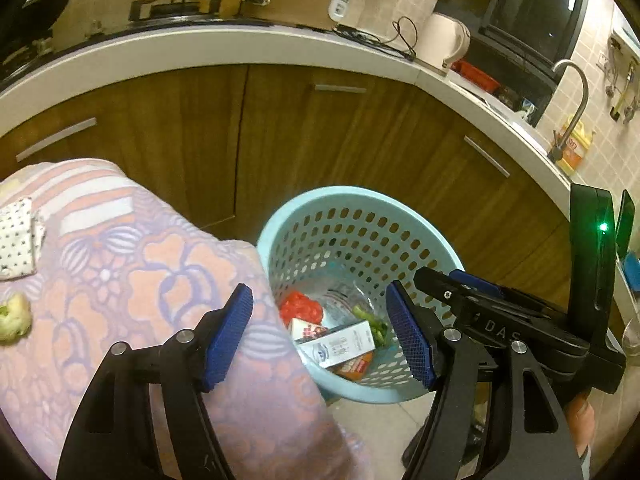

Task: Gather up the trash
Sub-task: 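Carry the carton and bok choy to the teal basket and release both, then move both open tools back over the table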

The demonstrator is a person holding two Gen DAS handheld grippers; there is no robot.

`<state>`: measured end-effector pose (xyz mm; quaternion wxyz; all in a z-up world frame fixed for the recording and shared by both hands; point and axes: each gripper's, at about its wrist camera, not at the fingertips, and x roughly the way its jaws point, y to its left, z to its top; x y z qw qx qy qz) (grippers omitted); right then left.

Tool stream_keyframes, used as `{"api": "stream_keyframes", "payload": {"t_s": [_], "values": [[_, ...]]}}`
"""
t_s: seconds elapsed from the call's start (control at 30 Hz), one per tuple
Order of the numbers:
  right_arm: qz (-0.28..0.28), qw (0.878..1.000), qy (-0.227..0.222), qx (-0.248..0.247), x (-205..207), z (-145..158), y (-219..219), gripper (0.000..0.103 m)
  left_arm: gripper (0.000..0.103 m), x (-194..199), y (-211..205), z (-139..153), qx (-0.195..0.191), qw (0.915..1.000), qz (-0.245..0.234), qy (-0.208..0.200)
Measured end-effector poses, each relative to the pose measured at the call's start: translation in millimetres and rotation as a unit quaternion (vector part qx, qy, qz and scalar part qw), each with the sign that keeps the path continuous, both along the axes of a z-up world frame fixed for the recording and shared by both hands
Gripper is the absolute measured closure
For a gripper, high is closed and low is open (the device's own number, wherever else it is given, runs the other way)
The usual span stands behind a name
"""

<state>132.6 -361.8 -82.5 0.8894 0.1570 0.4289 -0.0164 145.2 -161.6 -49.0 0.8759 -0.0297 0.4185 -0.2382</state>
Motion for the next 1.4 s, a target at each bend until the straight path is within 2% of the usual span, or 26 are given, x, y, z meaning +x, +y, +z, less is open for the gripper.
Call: {"api": "stream_keyframes", "payload": {"t_s": [0.27, 0.5, 0.7, 0.8, 0.87, 1.17, 1.27, 1.4], "values": [[0.042, 0.999, -0.031, -0.012, -4.3, 25.9, 40.2, 0.051, 0.036, -21.0, 41.8, 26.8, -0.013, 0.9986, 0.040, -0.033], [0.100, 0.992, -0.069, -0.019, -9.4, 59.6, 98.5, 0.051, 0.036, -46.3, 103.6, 55.8, -0.028, 0.9917, 0.109, -0.062], [0.157, 0.983, -0.093, -0.024, -14.5, 80.4, 154.8, 0.051, 0.036, -77.6, 178.3, 73.0, -0.023, 0.9783, 0.190, -0.080], [0.186, 0.977, -0.100, -0.027, -17.8, 87.1, 185.5, 0.051, 0.030, -93.1, 218.9, 77.8, -0.024, 0.9684, 0.234, -0.082], [0.206, 0.973, -0.104, -0.031, -20.3, 89.1, 207.8, 0.051, 0.027, -103.5, 251.2, 79.2, -0.030, 0.9588, 0.270, -0.083], [0.262, 0.957, -0.115, -0.049, -26.9, 78.9, 283.4, 0.051, 0.019, -128.4, 336.1, 71.6, -0.032, 0.9275, 0.365, -0.074], [0.269, 0.955, -0.116, -0.047, -23.7, 69.6, 299.7, 0.051, 0.015, -129.8, 350.2, 61.6, -0.026, 0.9224, 0.381, -0.059], [0.274, 0.954, -0.113, -0.038, -17.5, 48.9, 312.5, 0.051, 0.015, -119.6, 352.4, 40.8, -0.012, 0.9274, 0.373, -0.030]]}}
